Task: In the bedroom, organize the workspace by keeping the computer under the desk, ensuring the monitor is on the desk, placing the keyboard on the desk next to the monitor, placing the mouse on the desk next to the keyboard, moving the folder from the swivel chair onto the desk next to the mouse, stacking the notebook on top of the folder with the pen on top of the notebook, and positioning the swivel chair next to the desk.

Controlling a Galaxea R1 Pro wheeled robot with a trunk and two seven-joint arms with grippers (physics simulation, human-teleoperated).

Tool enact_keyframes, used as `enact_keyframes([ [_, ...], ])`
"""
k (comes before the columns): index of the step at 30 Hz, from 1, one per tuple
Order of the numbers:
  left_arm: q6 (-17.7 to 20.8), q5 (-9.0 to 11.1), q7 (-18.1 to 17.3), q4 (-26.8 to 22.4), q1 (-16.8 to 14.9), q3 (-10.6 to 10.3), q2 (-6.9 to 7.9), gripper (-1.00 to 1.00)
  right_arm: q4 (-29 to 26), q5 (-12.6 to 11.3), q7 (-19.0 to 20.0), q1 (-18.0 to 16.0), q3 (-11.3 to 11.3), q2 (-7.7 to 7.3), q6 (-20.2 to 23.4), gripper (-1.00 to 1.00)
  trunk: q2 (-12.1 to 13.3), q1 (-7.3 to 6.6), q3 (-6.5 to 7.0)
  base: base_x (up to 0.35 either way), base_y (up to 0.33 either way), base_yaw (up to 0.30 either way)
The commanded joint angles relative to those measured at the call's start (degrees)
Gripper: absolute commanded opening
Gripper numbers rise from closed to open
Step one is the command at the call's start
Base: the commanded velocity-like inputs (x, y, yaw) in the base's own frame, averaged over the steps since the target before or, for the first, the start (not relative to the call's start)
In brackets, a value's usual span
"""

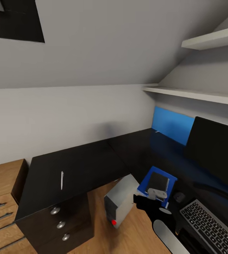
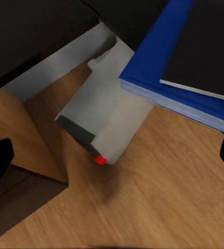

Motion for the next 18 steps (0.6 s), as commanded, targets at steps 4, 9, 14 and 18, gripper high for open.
enact_keyframes([
  [4, -0.34, 0.73, 0.42, 0.06, -0.06, -0.29, 0.31, 1.0, -0.09, 0.15, -0.45, -0.06, 2.93, 0.91, 0.16, 1.0, -0.04, 0.0, -0.2, 0.0, 0.0, 0.256],
  [9, -4.5, 0.88, 0.59, 0.14, -0.06, -0.1, 0.65, 1.0, -0.1, 1.2, -0.33, -0.06, 4.64, 1.46, 0.13, 1.0, -0.04, 0.0, -0.38, 0.0, 0.0, 0.259],
  [14, -10.76, 1.26, 0.77, 1.91, -0.06, 0.15, 1.2, 1.0, 0.08, 1.75, -0.2, -0.06, 7.12, 2.03, 0.14, 1.0, -0.04, 0.0, -0.59, 0.0, 0.0, 0.255],
  [18, -12.64, 1.85, 0.63, 3.24, -0.06, 0.94, 1.21, 1.0, 0.02, 2.97, -0.33, -0.06, 8.33, 2.44, 0.13, 1.0, -0.04, 0.0, -0.78, 0.0, 0.0, 0.249],
])
